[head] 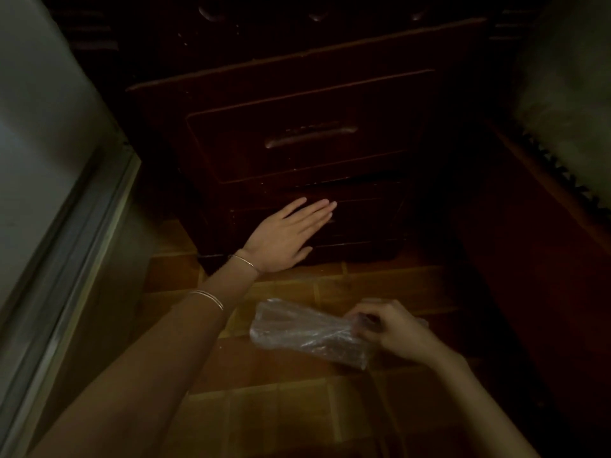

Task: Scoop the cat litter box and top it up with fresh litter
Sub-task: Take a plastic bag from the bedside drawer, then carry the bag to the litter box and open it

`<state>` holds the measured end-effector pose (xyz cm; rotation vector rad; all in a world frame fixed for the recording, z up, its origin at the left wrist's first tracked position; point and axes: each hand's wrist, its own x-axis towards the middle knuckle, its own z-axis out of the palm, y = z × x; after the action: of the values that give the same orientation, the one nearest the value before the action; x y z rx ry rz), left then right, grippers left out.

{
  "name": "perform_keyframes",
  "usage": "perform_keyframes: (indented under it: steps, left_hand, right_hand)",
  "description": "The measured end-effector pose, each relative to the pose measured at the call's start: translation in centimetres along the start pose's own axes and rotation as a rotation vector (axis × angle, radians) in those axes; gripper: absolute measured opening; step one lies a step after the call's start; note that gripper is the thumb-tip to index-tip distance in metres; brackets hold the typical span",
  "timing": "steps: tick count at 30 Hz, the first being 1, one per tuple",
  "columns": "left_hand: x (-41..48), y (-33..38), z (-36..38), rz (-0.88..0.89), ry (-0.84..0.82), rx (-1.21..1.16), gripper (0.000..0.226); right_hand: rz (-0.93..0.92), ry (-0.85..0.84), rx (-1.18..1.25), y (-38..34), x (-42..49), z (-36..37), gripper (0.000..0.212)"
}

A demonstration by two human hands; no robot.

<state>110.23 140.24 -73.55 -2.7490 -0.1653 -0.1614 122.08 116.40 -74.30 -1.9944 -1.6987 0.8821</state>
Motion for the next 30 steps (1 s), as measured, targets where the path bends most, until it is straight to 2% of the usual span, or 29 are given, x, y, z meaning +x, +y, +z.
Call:
perform_keyframes:
  steps: [5,9,11,19,25,30]
  left_hand:
    - [-0.4,0.8,-1.3,-0.026,-0.030,-0.118,0.067]
    - [-1.9,1.2,-5.3,-0.143,-0.137,-0.448,0.055]
    - [-2.9,1.6,-8.5,-0.158,-0.166,-0.542,0.053]
    - [-4.5,0.1,-28.7,-0.203,-0.177,-0.664,0.047]
    - [-0.7,-3.7,-45.5,-0.115,-0.193,-0.714,0.047]
    - [4.3,-5.4,-58.0,0.052,-0.170,-0.781,0.045]
  right_hand:
    - [0.036,-0.025,0.004,0.1,0.4,-1.6,0.030]
    - [0.119,-0.028,0.032,-2.1,-1.3,-4.5,0.029]
    - [0.159,-0.025,0.041,-4.1,-2.8,-6.8,0.028]
    - [0.303,-0.004,0.131,-16.0,-11.2,-19.8,0.029]
    - [0.393,0.044,0.130,-27.1,-19.9,-32.1,0.028]
    - [0.506,0.138,0.089,-34.7,-27.2,-41.3,0.026]
